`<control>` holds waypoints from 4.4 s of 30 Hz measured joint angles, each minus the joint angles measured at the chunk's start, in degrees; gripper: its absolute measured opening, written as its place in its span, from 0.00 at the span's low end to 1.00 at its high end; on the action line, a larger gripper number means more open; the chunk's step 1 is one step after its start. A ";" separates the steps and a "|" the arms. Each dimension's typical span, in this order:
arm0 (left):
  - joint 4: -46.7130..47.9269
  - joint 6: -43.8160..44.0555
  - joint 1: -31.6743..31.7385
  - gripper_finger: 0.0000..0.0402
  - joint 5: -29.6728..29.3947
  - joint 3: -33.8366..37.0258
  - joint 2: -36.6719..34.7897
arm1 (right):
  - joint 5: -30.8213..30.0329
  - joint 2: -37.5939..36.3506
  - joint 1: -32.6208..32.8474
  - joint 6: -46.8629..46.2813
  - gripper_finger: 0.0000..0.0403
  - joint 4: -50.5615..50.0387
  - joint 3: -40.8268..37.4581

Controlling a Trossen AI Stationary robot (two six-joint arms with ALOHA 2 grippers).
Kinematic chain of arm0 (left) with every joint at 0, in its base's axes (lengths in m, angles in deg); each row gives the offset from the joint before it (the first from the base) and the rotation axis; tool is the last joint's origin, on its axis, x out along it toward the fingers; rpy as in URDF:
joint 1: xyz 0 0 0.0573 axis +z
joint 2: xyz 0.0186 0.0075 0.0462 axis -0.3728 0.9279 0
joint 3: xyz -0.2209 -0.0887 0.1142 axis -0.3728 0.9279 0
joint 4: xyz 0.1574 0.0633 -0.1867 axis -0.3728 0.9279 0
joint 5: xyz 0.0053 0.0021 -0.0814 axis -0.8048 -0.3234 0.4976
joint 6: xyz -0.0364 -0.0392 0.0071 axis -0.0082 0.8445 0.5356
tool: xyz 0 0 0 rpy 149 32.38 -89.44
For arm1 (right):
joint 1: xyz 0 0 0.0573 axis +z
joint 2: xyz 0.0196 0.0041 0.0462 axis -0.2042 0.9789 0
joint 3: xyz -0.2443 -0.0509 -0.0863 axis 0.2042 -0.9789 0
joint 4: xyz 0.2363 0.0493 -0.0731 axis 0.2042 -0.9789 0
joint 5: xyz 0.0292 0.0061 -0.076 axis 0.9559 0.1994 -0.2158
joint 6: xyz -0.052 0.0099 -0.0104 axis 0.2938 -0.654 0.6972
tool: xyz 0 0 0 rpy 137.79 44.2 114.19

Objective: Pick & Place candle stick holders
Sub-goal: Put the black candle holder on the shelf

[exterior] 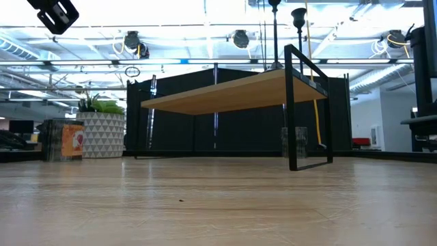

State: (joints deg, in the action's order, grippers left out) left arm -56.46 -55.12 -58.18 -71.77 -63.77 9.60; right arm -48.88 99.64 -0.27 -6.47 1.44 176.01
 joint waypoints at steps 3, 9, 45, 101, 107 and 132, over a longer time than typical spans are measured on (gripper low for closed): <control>-0.20 1.28 0.00 0.39 -1.63 0.00 0.00 | 0.09 -0.15 -5.81 2.81 0.03 -4.04 5.59; -0.21 1.95 0.00 0.39 -4.78 0.00 0.02 | 5.28 -0.55 -16.69 8.89 0.03 -6.74 8.15; -24.22 -12.13 5.75 0.39 -23.53 -0.04 4.47 | 21.04 16.94 -37.46 28.95 0.03 -18.65 8.06; 24.17 -32.52 51.06 0.39 29.51 -83.81 72.37 | 24.14 16.85 -37.23 34.99 0.03 -19.51 4.91; 27.35 -33.04 51.06 0.39 31.17 -86.58 74.38 | 24.01 16.83 -37.22 35.73 0.03 -19.42 3.76; 26.87 -31.40 50.63 0.39 33.50 -86.63 74.31 | 24.00 16.85 -35.25 35.53 0.03 -15.82 3.74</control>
State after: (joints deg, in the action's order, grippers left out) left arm -29.58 -86.52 -7.55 -38.27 -150.40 83.91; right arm -24.89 116.50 -35.52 29.06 -14.37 179.75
